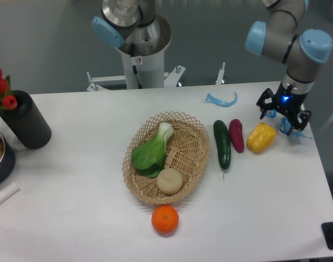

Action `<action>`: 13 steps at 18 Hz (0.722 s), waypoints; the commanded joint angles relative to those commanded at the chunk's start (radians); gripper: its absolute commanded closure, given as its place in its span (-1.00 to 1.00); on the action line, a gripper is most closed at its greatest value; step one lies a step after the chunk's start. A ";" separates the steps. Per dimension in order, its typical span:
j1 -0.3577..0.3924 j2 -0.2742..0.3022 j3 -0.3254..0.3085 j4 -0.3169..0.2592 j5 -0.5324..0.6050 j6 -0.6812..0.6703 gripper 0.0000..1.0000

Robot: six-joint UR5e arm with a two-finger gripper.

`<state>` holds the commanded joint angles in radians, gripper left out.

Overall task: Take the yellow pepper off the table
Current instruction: 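Lower the gripper onto the yellow pepper and close on it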

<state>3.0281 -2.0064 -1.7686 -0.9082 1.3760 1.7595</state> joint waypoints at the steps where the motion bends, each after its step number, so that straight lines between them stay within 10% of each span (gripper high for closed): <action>1: -0.008 -0.003 -0.008 0.002 0.000 0.000 -1.00; 10: -0.012 -0.020 -0.020 0.011 0.003 0.006 -0.88; 13: -0.009 -0.017 -0.018 0.009 0.003 0.008 0.56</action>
<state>3.0189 -2.0233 -1.7871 -0.8989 1.3790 1.7671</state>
